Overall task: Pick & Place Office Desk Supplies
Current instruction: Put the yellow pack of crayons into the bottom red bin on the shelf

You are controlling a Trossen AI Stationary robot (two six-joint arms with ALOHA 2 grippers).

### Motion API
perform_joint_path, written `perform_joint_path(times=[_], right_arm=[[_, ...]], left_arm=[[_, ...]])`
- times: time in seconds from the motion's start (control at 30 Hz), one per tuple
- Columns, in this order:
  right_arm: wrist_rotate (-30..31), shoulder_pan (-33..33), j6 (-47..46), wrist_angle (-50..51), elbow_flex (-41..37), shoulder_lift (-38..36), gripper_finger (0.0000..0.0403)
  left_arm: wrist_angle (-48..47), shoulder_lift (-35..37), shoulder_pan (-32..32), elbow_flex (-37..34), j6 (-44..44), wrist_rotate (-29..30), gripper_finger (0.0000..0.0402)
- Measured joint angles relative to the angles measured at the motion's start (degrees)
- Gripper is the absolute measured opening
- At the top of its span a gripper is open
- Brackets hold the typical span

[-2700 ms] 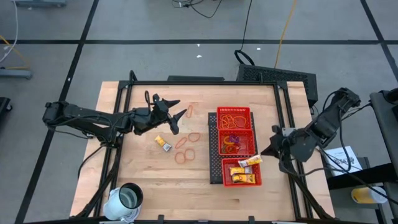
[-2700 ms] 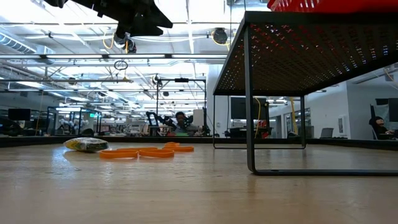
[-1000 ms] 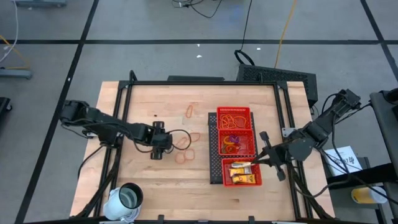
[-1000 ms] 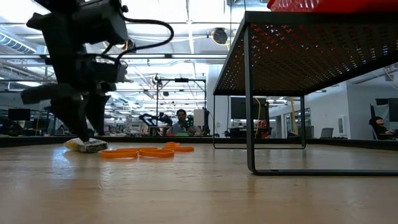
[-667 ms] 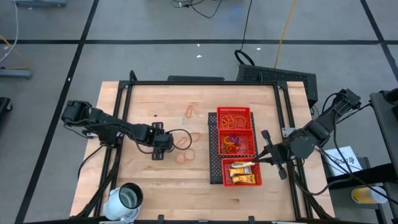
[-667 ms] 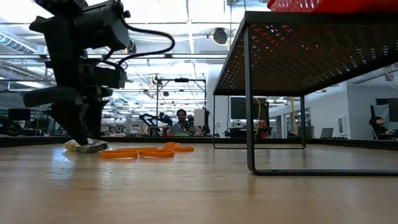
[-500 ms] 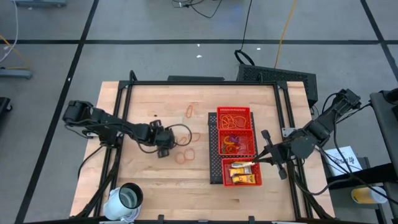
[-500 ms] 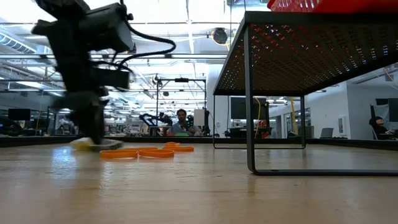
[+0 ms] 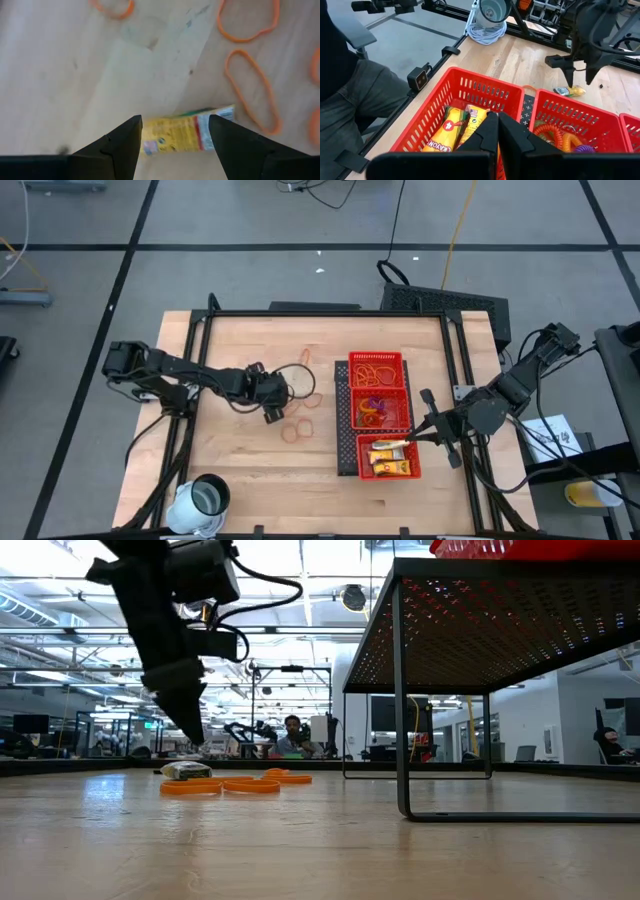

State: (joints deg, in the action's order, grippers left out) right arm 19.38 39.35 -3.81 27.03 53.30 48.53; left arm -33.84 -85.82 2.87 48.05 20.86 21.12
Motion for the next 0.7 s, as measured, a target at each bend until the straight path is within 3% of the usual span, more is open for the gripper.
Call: perform_joint_path(times=[0.2,0.37,0.53,0.7], right_arm=[[0.0,0.0,0.0,0.0,0.0,0.0,0.0001],[0.0,0.0,0.4,0.0,0.0,0.0,0.0001],[0.0,0.0,-0.6,0.2,0.0,0.0,0.0001],[0.0,0.0,0.0,0.5,0.0,0.0,0.0001]], left_arm=[[-0.8,0.0,-4.6,0.8,21.3,-8.0,0.0241],[-9.3,-0.3,-7.1,0.9,22.4,-8.1,0.0241],[-21.2,-0.3,-9.6,0.9,29.1,-6.0,0.0241],[-20.1,-0.4,-8.2,0.9,24.8,-10.7,0.0241]])
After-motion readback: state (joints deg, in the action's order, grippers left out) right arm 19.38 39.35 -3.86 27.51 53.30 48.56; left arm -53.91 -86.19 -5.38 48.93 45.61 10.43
